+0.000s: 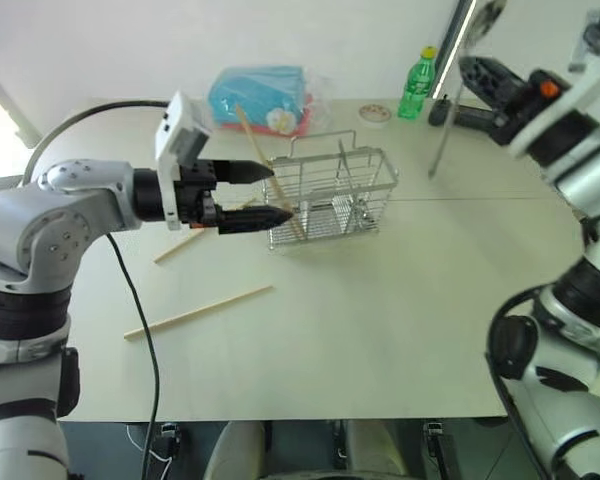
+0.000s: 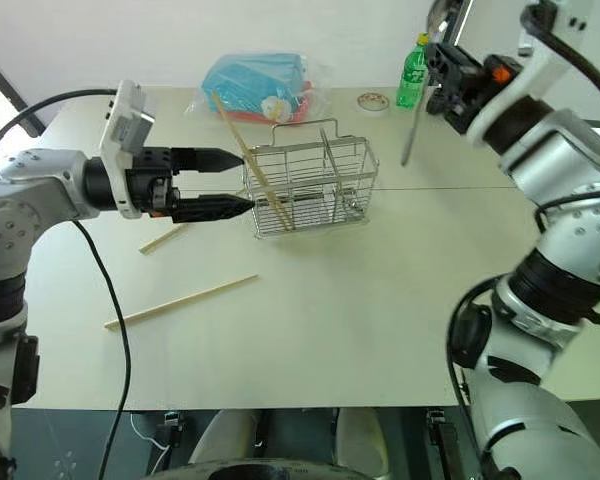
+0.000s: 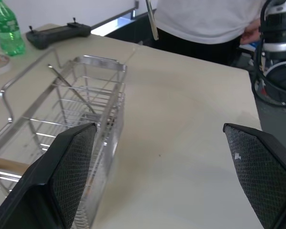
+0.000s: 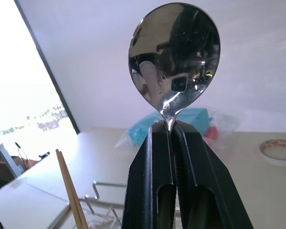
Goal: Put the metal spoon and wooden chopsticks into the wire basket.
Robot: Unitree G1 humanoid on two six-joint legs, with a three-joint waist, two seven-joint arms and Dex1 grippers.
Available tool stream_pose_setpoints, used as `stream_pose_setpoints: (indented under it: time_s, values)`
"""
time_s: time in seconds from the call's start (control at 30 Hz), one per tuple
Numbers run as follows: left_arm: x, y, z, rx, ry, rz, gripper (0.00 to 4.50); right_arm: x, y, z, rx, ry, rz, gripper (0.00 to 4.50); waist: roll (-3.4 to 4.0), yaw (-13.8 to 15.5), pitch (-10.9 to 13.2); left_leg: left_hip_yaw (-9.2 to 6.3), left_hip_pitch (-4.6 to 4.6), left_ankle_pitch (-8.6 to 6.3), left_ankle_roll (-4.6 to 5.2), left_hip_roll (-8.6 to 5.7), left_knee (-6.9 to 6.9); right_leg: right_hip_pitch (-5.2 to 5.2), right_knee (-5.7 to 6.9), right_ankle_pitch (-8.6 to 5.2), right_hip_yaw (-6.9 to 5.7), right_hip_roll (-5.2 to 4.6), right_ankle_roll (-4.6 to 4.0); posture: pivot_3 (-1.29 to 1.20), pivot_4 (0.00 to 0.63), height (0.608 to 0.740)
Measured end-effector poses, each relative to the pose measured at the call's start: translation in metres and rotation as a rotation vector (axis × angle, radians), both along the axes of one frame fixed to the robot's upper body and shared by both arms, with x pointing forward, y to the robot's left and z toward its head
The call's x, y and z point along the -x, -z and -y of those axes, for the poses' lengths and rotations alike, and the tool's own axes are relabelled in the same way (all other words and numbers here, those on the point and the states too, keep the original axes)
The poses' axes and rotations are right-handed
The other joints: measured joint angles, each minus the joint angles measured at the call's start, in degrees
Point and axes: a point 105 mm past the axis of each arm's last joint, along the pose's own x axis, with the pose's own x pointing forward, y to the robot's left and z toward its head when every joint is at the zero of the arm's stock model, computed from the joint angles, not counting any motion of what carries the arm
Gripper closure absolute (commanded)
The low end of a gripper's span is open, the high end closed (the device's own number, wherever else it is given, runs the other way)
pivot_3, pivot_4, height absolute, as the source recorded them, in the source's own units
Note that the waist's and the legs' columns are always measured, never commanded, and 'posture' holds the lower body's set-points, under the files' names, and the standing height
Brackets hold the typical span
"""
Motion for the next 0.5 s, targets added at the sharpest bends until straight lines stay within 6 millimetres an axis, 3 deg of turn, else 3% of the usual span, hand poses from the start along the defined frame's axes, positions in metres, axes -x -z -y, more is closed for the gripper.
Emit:
stream_pose_setpoints:
  time_s: [0.2, 0.5]
  values:
    - [-0.005, -0.002, -0.002, 0.006, -0.017, 0.018, 0.00, -0.024, 0.005, -0.020, 0.001, 0.004, 0.000, 4.47, 0.03, -0.16, 0.02, 0.05, 0.00, 0.00, 0.00, -0.01, -0.07, -0.10, 0.04, 0.01, 0.05, -0.01, 0.02, 0.00, 0.150, 0.720]
    - [-0.005, -0.005, -0.003, 0.011, -0.026, 0.029, 0.00, -0.046, 0.037, -0.039, -0.002, -0.005, -0.041, 4.47, 0.03, -0.35, 0.02, 0.05, 0.02, 0.00, -0.01, 0.02, -0.06, -0.10, 0.08, 0.03, 0.06, 0.03, 0.04, 0.00, 0.150, 0.720]
